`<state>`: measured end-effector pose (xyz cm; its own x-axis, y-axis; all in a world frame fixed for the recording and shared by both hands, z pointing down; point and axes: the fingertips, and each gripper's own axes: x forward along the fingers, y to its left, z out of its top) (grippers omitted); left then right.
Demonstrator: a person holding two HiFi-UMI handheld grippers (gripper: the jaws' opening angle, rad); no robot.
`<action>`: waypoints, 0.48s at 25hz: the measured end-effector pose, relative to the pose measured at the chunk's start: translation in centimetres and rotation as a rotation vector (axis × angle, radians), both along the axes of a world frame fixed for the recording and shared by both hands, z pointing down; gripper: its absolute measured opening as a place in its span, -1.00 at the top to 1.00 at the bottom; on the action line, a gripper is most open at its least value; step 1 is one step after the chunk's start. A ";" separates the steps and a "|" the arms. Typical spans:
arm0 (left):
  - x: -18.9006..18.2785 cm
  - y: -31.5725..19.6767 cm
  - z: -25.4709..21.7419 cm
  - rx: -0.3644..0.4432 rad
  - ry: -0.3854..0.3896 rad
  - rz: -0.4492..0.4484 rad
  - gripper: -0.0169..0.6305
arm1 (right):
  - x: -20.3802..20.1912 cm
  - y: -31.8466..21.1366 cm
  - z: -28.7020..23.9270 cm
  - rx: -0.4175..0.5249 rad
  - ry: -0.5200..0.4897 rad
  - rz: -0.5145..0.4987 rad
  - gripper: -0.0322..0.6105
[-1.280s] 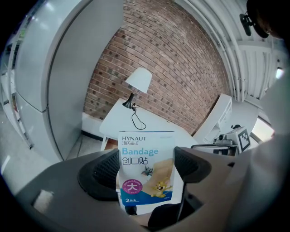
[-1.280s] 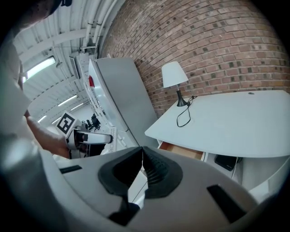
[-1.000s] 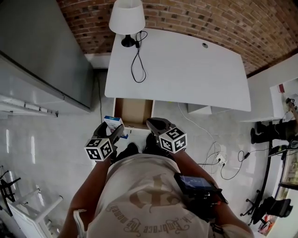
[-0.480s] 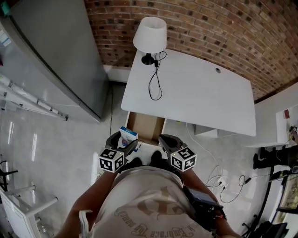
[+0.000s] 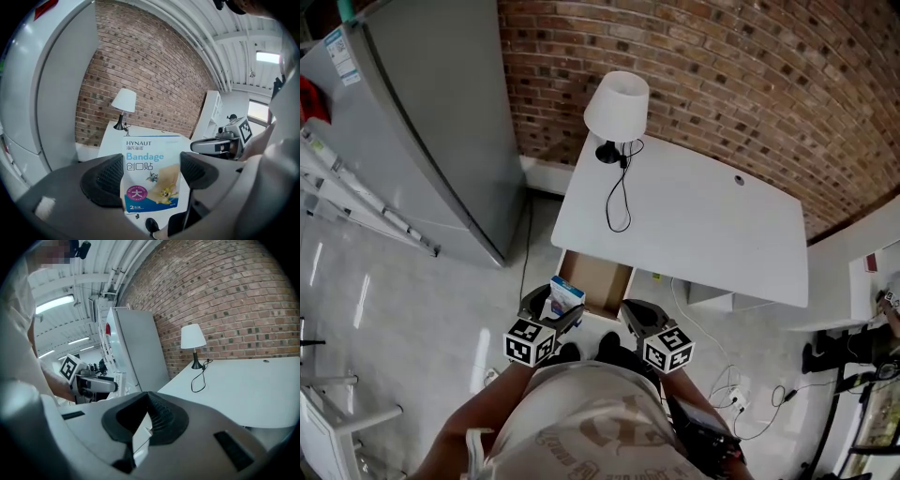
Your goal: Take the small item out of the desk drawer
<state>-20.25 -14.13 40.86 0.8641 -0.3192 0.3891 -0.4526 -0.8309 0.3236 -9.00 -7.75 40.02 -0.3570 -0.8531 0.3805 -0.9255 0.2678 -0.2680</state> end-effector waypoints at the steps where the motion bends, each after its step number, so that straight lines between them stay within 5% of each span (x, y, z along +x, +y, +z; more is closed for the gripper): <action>1: -0.1 0.0 -0.1 0.003 0.001 -0.001 -0.23 | 0.0 0.1 -0.2 0.004 0.001 0.002 0.88; 12: 0.4 0.2 -0.8 0.023 -0.003 0.028 -0.23 | 0.7 1.6 -0.3 0.002 -0.004 0.051 0.88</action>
<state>-19.86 -13.97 40.08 0.8716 -0.3037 0.3849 -0.4302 -0.8503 0.3033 -8.30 -6.16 39.70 -0.3146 -0.8711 0.3772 -0.9368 0.2208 -0.2712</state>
